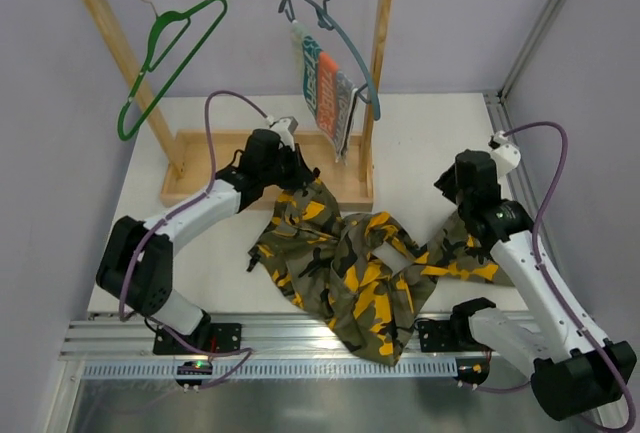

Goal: Place the trousers on the hanger
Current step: Move the trousers to the center of the board

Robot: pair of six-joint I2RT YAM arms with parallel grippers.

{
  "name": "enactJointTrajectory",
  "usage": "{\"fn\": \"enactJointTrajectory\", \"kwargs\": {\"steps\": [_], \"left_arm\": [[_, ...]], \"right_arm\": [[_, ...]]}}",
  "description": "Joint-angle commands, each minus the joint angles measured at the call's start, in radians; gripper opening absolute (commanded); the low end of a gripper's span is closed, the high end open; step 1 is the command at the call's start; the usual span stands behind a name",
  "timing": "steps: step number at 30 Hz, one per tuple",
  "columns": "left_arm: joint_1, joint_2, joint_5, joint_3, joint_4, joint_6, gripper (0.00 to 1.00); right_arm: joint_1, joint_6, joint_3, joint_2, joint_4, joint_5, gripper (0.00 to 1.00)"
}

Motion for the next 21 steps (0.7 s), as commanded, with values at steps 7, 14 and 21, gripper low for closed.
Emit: {"fn": "enactJointTrajectory", "kwargs": {"steps": [7, 14, 21], "left_arm": [[0.006, -0.309, -0.421, -0.041, -0.204, -0.047, 0.0], [0.006, -0.47, -0.588, -0.042, -0.333, -0.062, 0.0], [0.006, -0.532, -0.567, -0.079, -0.342, -0.067, 0.0]], "right_arm": [[-0.293, 0.042, 0.04, 0.236, 0.016, -0.133, 0.47], [-0.421, -0.013, 0.116, 0.473, 0.05, -0.196, 0.47], [-0.467, 0.004, 0.245, 0.719, 0.019, -0.171, 0.48]]}}
